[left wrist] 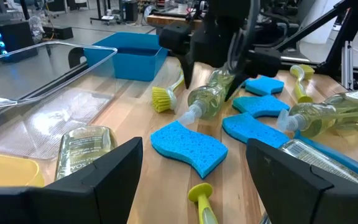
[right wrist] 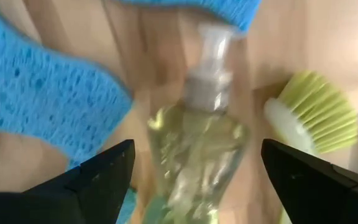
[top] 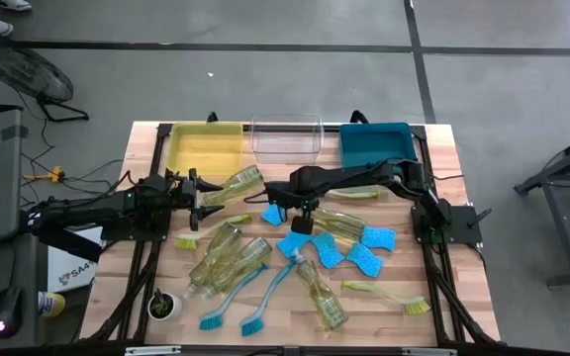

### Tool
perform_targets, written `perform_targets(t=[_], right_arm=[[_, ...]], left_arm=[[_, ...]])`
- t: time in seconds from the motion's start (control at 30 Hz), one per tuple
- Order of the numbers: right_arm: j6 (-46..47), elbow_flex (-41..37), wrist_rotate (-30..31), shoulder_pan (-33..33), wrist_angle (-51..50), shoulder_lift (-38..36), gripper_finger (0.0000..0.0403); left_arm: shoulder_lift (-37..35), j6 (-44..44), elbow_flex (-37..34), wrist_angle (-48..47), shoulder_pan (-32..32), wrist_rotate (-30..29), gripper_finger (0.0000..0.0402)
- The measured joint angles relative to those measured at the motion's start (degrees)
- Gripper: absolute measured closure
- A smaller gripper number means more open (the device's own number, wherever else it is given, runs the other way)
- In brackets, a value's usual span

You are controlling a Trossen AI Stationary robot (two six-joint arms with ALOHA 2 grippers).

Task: Pick & Place Kitchen Sink Supplies
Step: Put the dish soap into the blue bin

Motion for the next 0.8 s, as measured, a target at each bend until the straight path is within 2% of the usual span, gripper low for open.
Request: perform_targets(t=[0.27,0.37,0.67,0.8], right_arm=[[1.2,-1.8,0.5,0.1,1.6,0.7,0.0059],[1.7,-3.9,-1.7,0.0,2.8,0.7,0.0059],[-0.1,-4.6,-2.0,0.1,5.0,0.7,0.0068],[-1.3,-5.5,-4.1,0.1,5.6,0.7,0.0069]], left_arm=[[0.0,0.0,0.0,0.0,0.0,0.0,0.0122],[0.0,0.0,0.0,0.0,0.0,0.0,0.0122],[0.0,0.0,0.0,0.0,0.0,0.0,0.0122],[0.0,0.0,0.0,0.0,0.0,0.0,0.0122]])
